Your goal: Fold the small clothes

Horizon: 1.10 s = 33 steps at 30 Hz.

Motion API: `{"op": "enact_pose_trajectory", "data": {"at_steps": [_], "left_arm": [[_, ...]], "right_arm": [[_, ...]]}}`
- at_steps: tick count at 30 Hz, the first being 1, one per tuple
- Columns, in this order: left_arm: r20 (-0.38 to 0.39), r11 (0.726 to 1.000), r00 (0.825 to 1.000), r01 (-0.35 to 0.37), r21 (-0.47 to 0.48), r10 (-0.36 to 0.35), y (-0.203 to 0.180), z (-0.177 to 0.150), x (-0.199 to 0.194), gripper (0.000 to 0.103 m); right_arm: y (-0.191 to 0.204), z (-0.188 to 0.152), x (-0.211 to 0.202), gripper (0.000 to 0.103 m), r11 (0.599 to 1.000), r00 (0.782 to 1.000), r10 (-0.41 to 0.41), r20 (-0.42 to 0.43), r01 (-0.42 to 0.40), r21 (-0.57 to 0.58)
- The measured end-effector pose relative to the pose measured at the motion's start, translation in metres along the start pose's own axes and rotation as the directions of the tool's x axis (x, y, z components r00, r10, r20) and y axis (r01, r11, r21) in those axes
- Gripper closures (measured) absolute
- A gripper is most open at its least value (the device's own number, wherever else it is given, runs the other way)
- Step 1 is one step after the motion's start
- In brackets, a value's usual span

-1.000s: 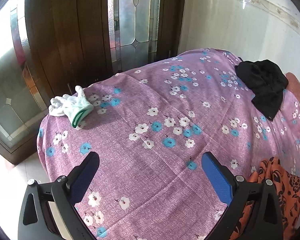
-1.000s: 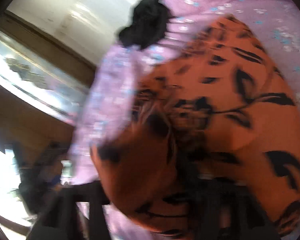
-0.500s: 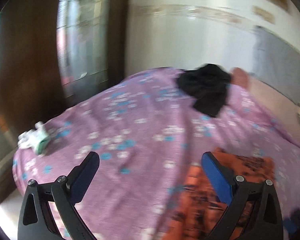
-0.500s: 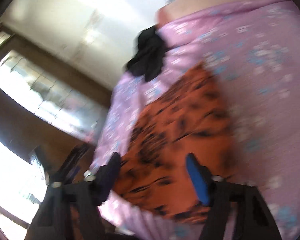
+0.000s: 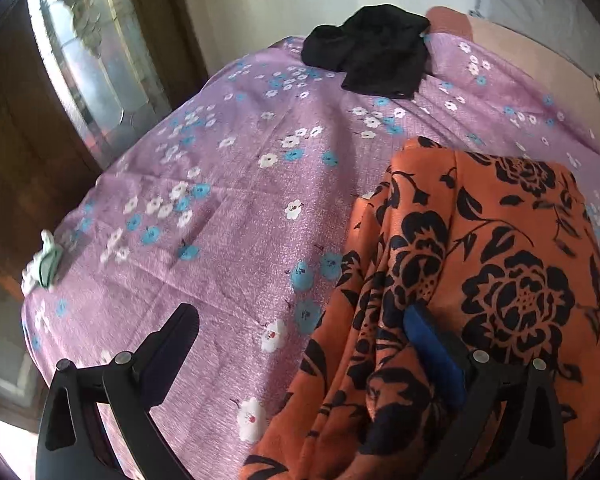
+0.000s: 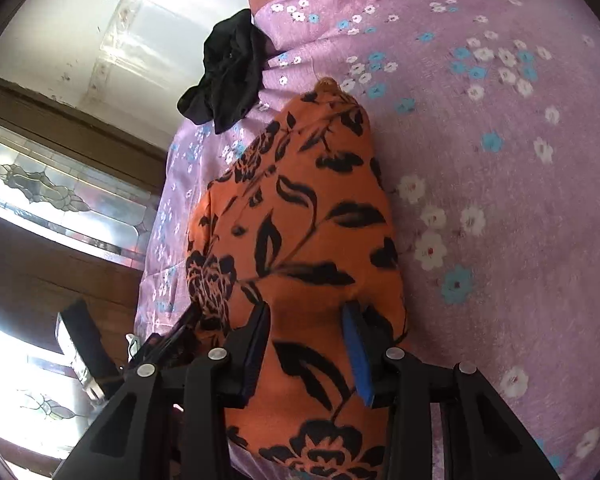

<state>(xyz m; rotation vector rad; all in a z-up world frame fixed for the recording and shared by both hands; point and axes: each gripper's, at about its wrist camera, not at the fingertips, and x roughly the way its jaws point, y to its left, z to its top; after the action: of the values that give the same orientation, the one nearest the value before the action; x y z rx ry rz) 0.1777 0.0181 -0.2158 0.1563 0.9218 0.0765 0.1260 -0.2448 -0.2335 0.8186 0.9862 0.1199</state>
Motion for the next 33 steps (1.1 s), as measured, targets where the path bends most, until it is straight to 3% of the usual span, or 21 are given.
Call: {"op": "enact_pose_trajectory", "data": {"at_steps": [3,7,10,12,15,18,22,24,29,33], "left_arm": [[0.009,1.0,1.0,-0.001,-0.011,0.001,0.0,0.001,0.0,0.001],[0.017,1.0,1.0,-0.01,-0.018,0.011,-0.002,-0.001,-0.002,0.001],[0.029,1.0,0.999,-0.014,-0.015,0.015,-0.001,-0.004,0.0,0.001],[0.035,1.0,0.999,-0.011,-0.012,0.011,-0.002,-0.006,0.0,0.001],[0.036,1.0,0.999,0.005,-0.022,-0.004,0.001,-0.006,0.001,0.001],[0.031,0.999,0.999,0.022,-0.036,-0.021,0.004,-0.006,0.003,0.001],[0.038,0.999,0.999,0.031,-0.039,-0.03,0.005,-0.007,0.003,0.001],[0.042,0.999,0.999,0.034,-0.038,-0.032,0.005,-0.008,0.003,0.001],[0.045,0.998,0.998,0.045,-0.041,-0.043,0.007,-0.008,0.005,0.001],[0.051,0.997,0.997,0.057,-0.044,-0.055,0.008,-0.009,0.005,0.0]], "right_arm": [[0.012,0.029,-0.006,0.062,0.999,0.997,-0.012,0.082,0.016,-0.042],[0.017,0.064,0.015,0.062,0.998,0.993,-0.058,0.1,0.059,-0.004],[0.008,0.084,0.056,0.061,0.986,0.986,-0.164,0.037,0.165,-0.011],[-0.004,0.089,0.078,0.06,0.983,0.983,-0.183,-0.006,0.183,0.0],[0.006,0.095,0.073,0.059,0.977,0.978,-0.21,0.004,0.21,-0.033],[0.02,0.097,0.066,0.059,0.978,0.979,-0.198,0.045,0.201,-0.058],[0.046,0.103,0.065,0.059,0.991,0.992,-0.081,0.093,0.09,-0.097],[0.058,0.106,0.08,0.059,0.992,0.996,-0.047,0.071,0.055,-0.115],[0.071,0.104,0.126,0.058,0.982,0.995,-0.1,-0.007,0.097,-0.159],[0.071,0.108,0.134,0.058,0.969,0.989,-0.149,-0.019,0.142,-0.204]]}}
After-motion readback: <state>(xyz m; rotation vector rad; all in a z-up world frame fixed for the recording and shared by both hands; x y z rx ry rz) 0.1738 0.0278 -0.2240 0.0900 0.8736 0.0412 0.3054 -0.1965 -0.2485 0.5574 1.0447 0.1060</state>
